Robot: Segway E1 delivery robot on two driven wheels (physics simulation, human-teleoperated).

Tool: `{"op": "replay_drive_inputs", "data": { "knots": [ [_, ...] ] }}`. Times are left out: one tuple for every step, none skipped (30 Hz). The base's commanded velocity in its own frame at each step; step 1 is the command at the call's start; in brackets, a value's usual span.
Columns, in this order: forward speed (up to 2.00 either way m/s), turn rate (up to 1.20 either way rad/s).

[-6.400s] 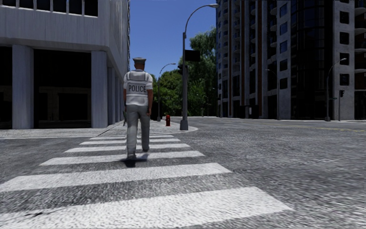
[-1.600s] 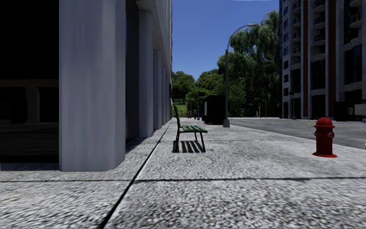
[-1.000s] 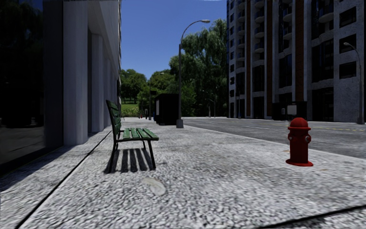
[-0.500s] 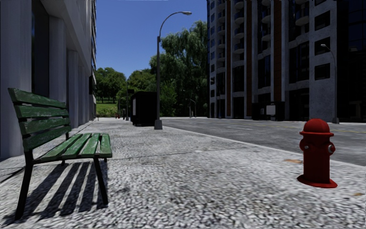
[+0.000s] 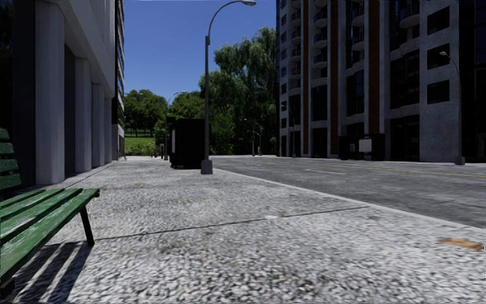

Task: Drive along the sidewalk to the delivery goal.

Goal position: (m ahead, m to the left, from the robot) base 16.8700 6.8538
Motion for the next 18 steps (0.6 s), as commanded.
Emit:
{"op": "replay_drive_inputs", "data": {
  "knots": [
    [2.00,0.00],
    [2.00,0.00],
    [2.00,0.00],
    [2.00,0.00],
    [2.00,0.00],
    [2.00,0.00],
    [2.00,0.00],
    [2.00,0.02],
    [2.00,0.02],
    [2.00,0.10],
    [2.00,0.17],
    [2.00,0.30],
    [2.00,0.30],
    [2.00,0.37],
    [2.00,0.40],
    [2.00,0.45],
    [2.00,0.46],
    [2.00,0.46]
  ]
}}
